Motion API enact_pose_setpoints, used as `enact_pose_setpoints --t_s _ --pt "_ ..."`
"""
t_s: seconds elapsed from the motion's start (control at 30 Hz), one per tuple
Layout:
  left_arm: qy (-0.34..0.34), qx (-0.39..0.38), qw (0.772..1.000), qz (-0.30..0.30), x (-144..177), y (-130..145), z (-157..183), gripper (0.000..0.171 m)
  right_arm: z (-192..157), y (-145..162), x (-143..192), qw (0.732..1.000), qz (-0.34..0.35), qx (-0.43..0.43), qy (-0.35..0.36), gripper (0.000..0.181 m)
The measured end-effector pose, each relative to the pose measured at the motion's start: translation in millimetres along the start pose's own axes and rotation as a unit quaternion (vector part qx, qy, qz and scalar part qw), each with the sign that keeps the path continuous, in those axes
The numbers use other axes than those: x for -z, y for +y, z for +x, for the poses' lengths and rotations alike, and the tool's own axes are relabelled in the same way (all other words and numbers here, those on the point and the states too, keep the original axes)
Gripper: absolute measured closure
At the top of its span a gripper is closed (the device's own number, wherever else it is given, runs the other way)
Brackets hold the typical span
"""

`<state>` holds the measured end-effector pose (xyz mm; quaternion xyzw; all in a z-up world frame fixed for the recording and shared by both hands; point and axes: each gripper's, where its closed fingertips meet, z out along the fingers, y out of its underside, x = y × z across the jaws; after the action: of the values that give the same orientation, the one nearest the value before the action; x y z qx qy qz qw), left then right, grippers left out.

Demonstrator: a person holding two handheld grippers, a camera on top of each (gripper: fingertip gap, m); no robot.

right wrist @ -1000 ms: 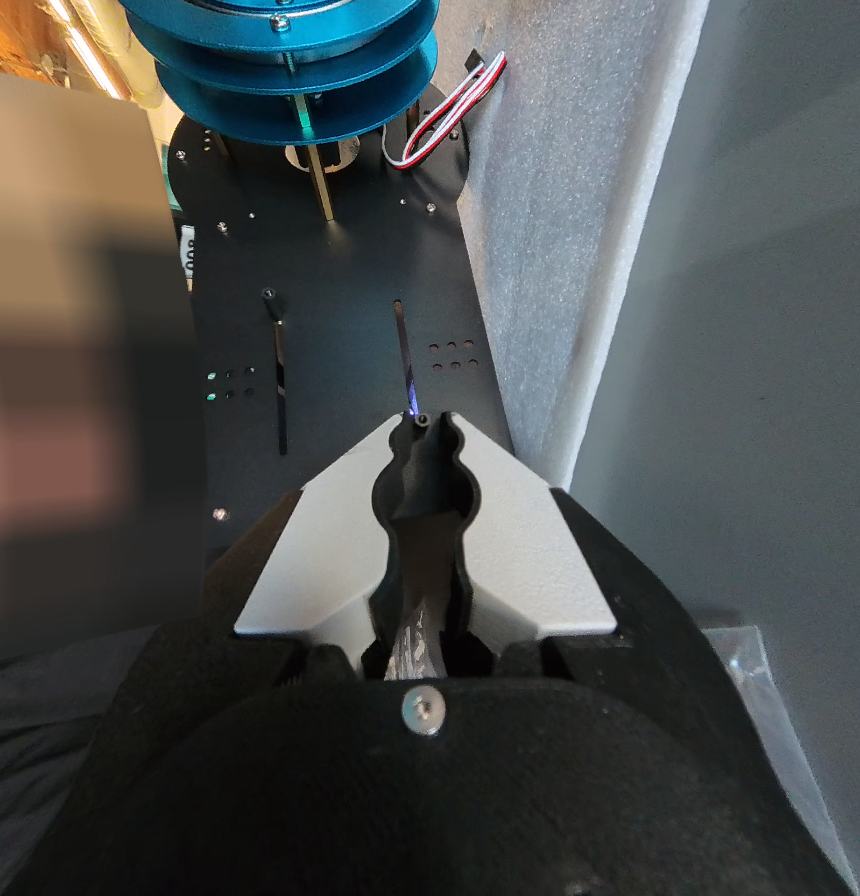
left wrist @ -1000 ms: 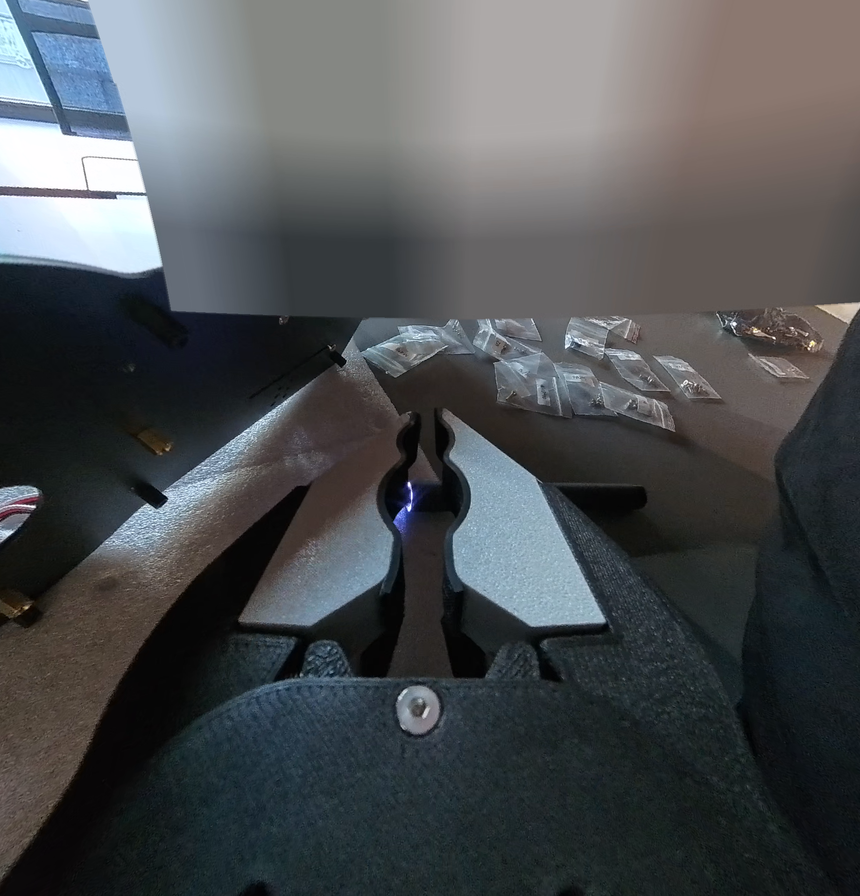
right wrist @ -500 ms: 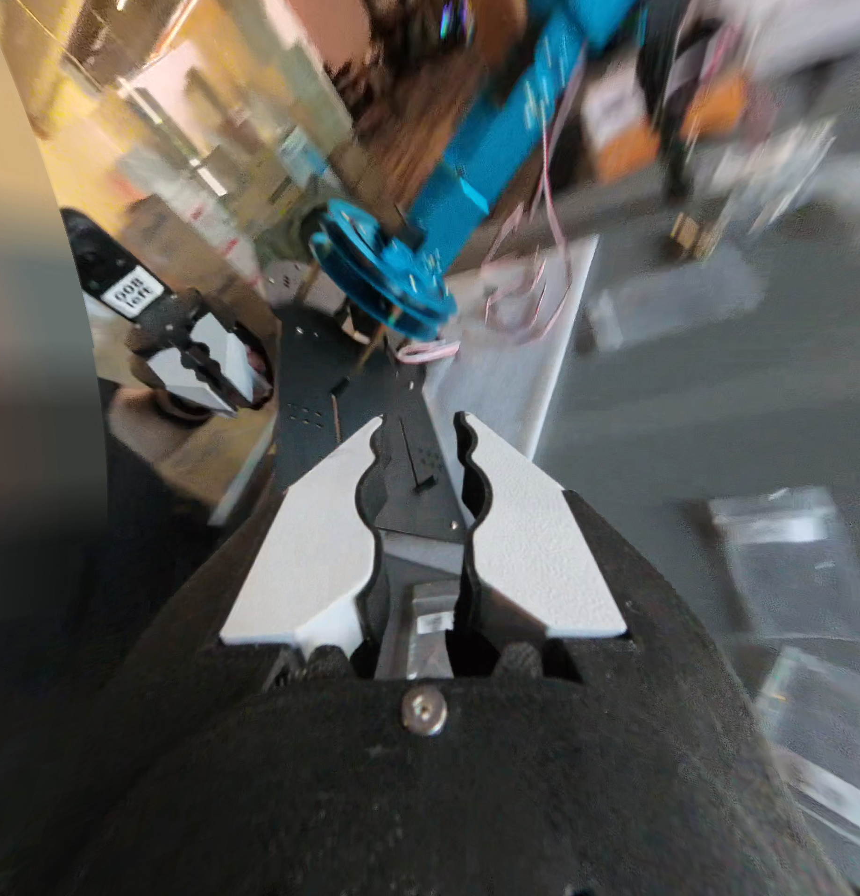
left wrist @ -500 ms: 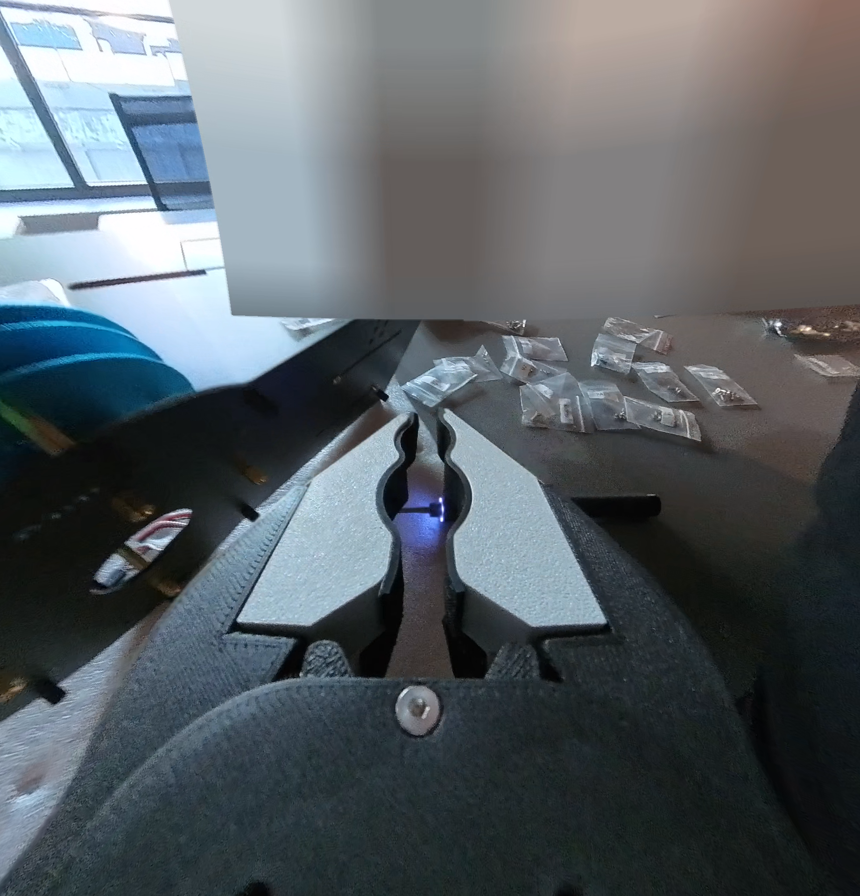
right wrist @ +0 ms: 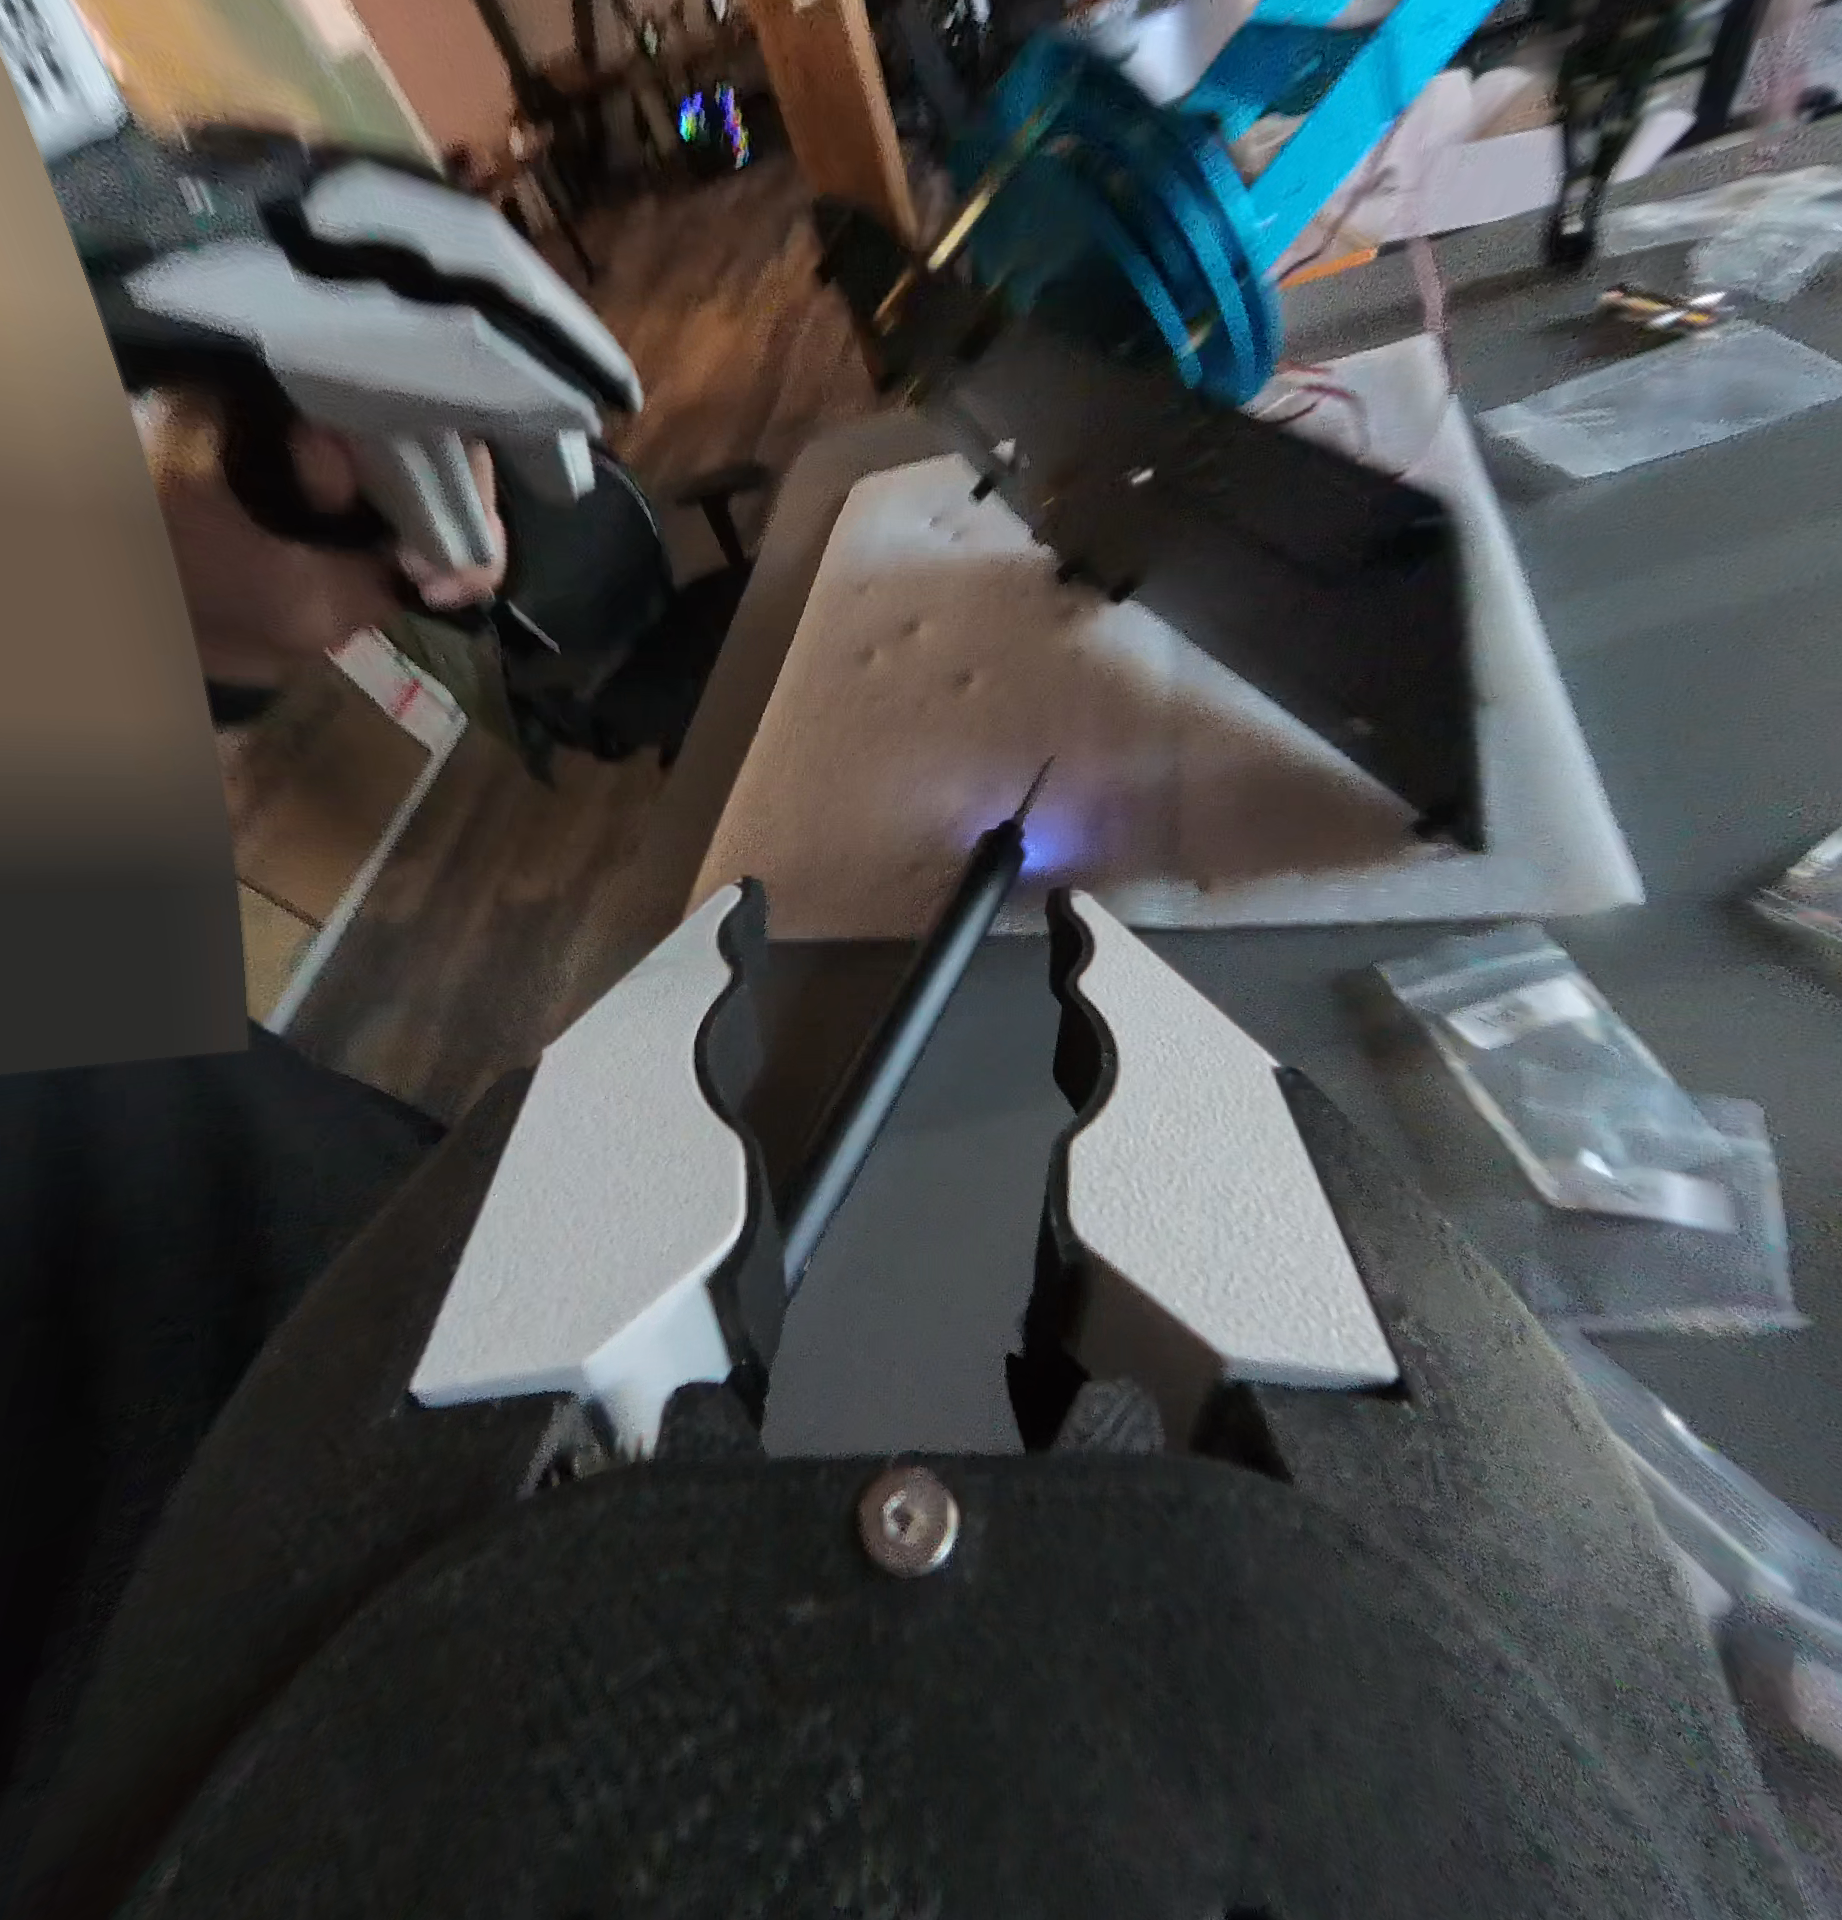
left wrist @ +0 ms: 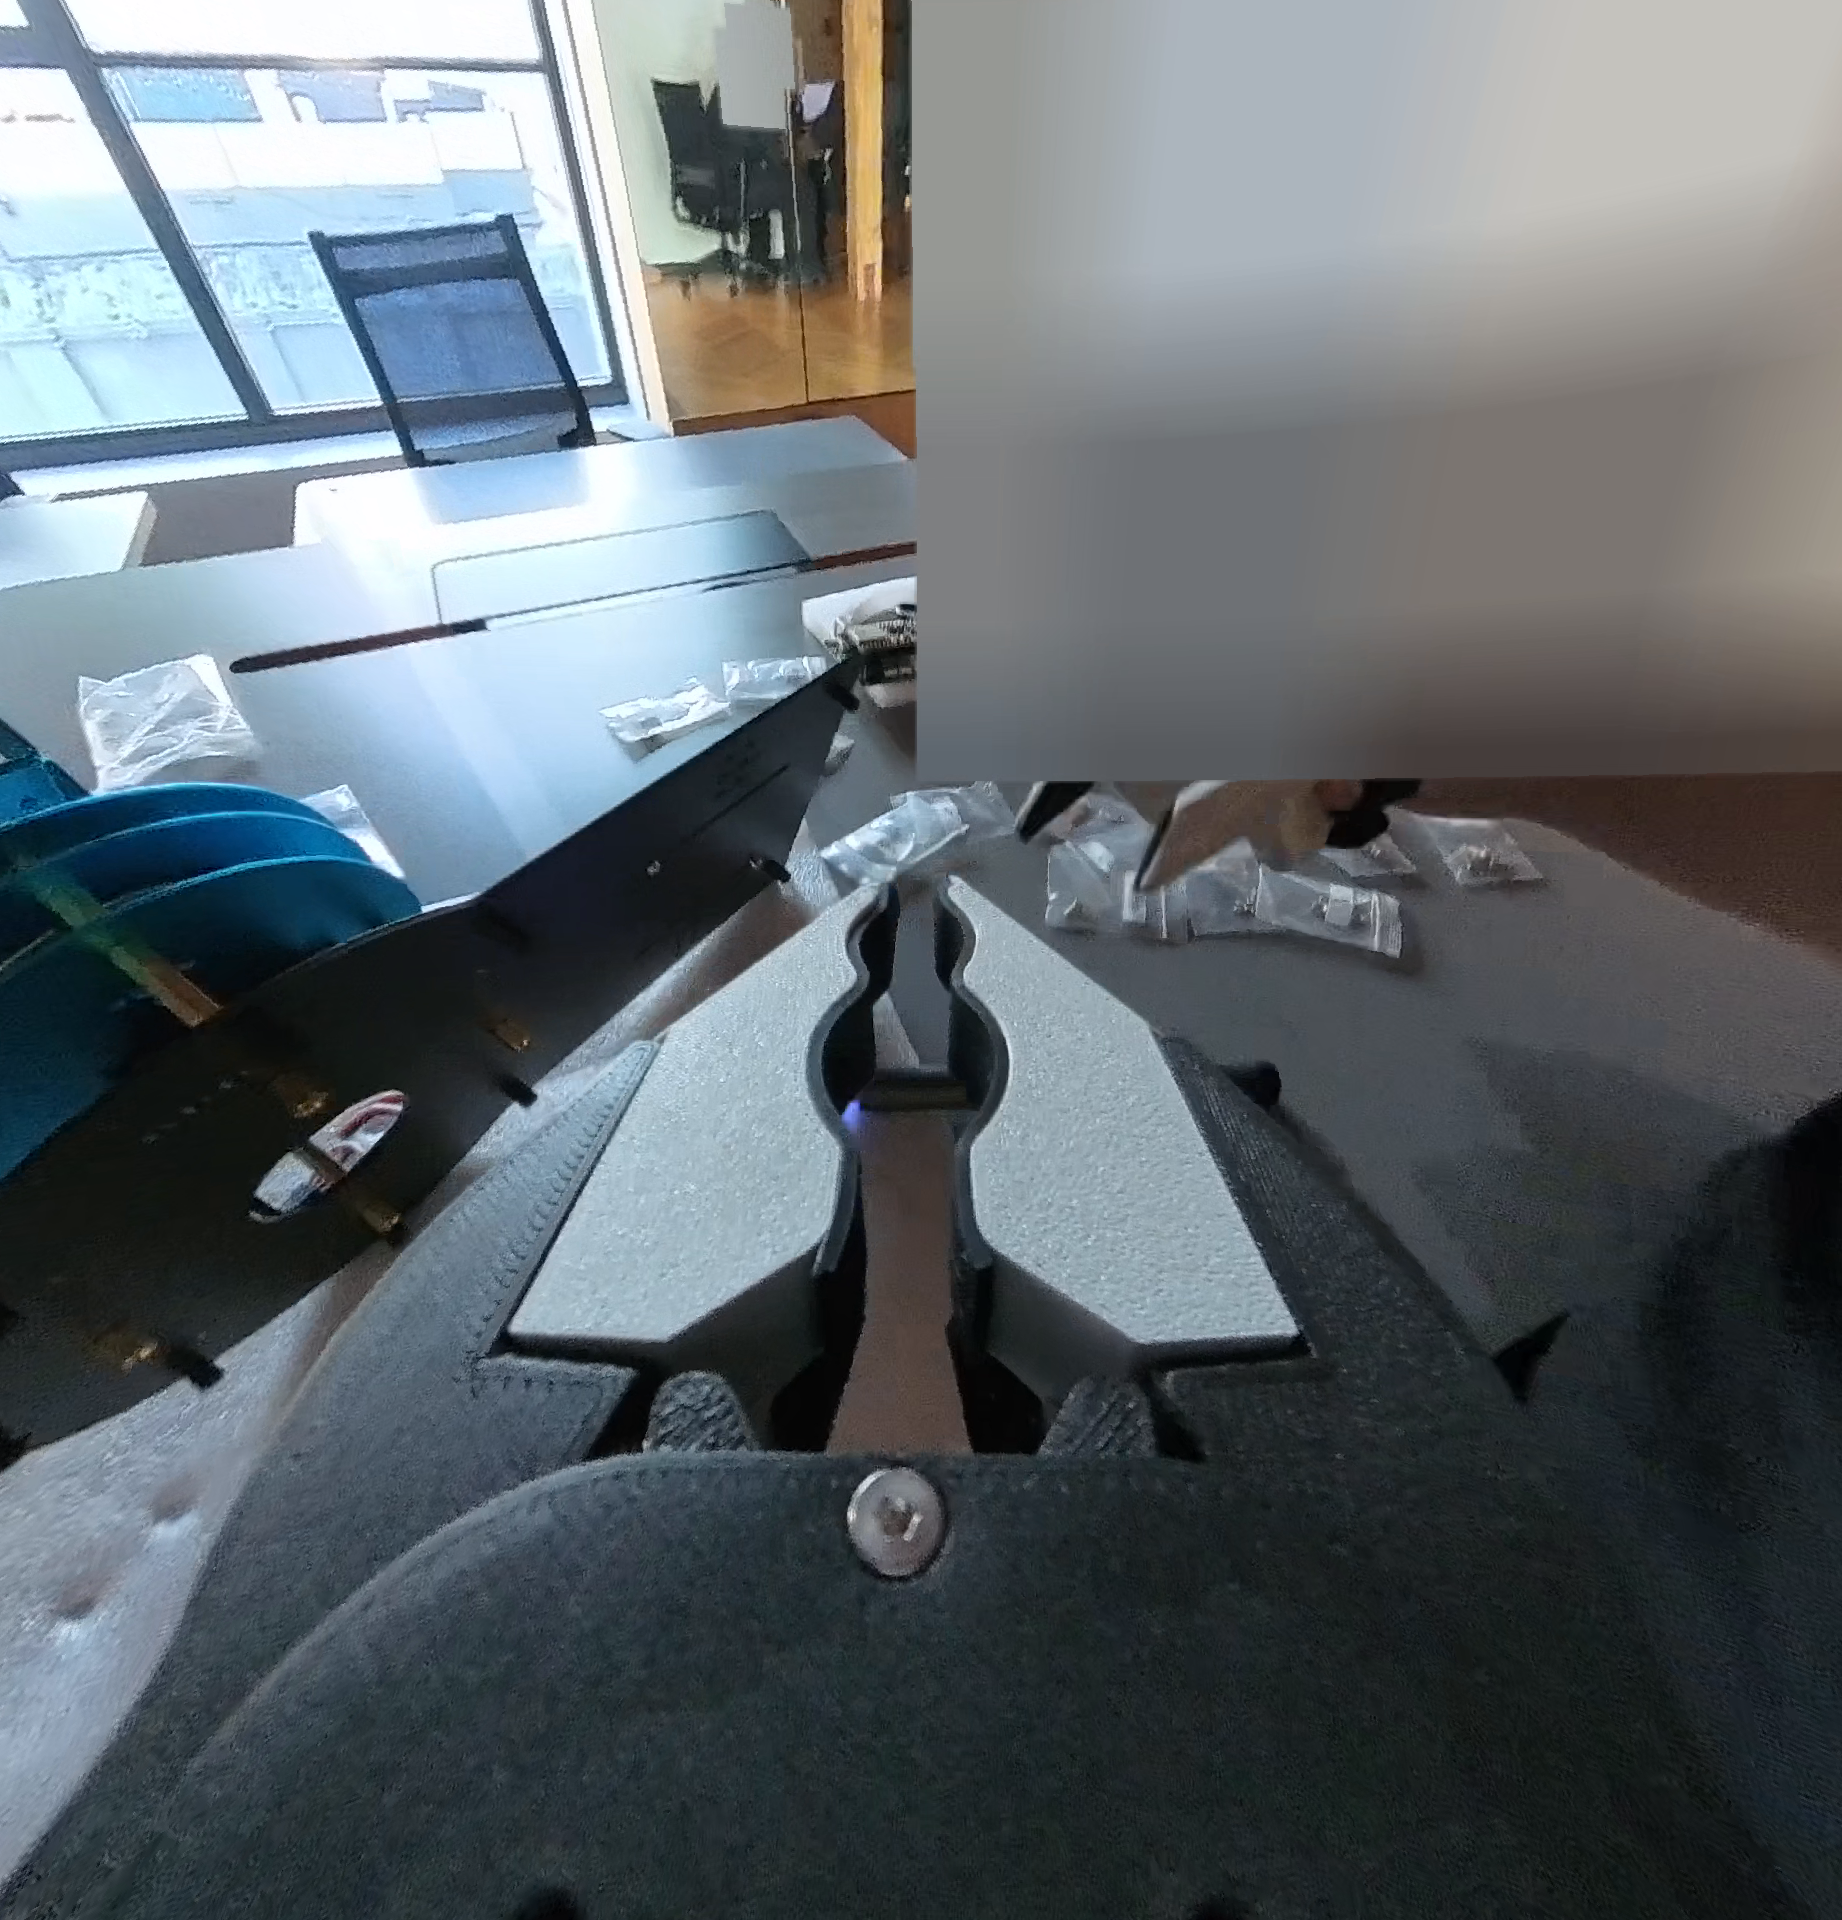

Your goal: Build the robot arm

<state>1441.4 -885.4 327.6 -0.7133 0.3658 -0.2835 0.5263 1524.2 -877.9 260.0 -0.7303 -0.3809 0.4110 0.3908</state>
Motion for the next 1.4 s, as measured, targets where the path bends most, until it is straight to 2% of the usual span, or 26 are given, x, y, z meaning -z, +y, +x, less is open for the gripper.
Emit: enact_pose_setpoints --t_s 0.1,0.2,0.33,0.43,0.47,0.53,0.63,0.73,0.9,1.03,1.2,1.3,1.33,1.4 --pt "-0.005 -0.022 0.999 -0.023 10.1 4.6 12.5 0.167 1.7 19.6 -22.2 0.996 -0.047 0.051 0.064 0.135" --pt "-0.001 -0.034 0.999 -0.033 21.5 13.3 21.9 0.166 1.5 37.7 -35.3 0.986 -0.111 0.058 0.109 0.136" --pt "0.045 -0.02 0.998 -0.032 28.7 29.6 24.3 0.167 7.2 67.4 -42.0 0.957 -0.203 0.068 0.198 0.136" --pt "0.097 -0.012 0.995 -0.025 34.2 39.0 20.0 0.167 1.8 69.7 -54.4 0.959 -0.191 0.034 0.206 0.142" --pt "0.11 -0.016 0.993 -0.028 37.2 42.7 16.7 0.168 -2.0 69.0 -58.7 0.962 -0.189 0.008 0.198 0.151" --pt "0.129 -0.027 0.991 -0.038 46.2 51.0 10.0 0.167 -0.6 66.7 -63.0 0.958 -0.192 -0.038 0.211 0.151" --pt "0.147 -0.046 0.987 -0.048 64.1 63.7 0.8 0.167 8.8 65.2 -64.8 0.946 -0.201 -0.041 0.252 0.153" --pt "0.158 -0.053 0.985 -0.04 77.3 73.3 -7.4 0.168 10.4 70.2 -65.7 0.938 -0.222 -0.055 0.26 0.165" --pt "0.197 -0.052 0.978 -0.043 83.3 75.2 -6.5 0.169 4.6 74.0 -58.5 0.936 -0.221 -0.103 0.252 0.165" --pt "0.209 -0.061 0.975 -0.034 77.3 59.5 -0.8 0.169 1.1 70.1 -55.2 0.95 -0.136 -0.183 0.213 0.166" --pt "0.219 0.009 0.975 -0.048 38.3 56.9 22.9 0.161 -11.6 52.0 -48.3 0.95 0.026 -0.291 0.106 0.166" --pt "0.224 0.083 0.969 -0.065 5.7 71.5 51.8 0.147 -13.4 43.9 -36.6 0.935 0.1 -0.334 0.06 0.165" --pt "0.21 0.096 0.97 -0.074 -6.3 79.1 58.0 0.142 -14.0 40.4 -32.4 0.929 0.125 -0.346 0.044 0.166" --pt "0.152 0.105 0.978 -0.094 -30.2 96.0 61.4 0.122 -17.5 34.3 -24.1 0.917 0.162 -0.366 0.005 0.166"
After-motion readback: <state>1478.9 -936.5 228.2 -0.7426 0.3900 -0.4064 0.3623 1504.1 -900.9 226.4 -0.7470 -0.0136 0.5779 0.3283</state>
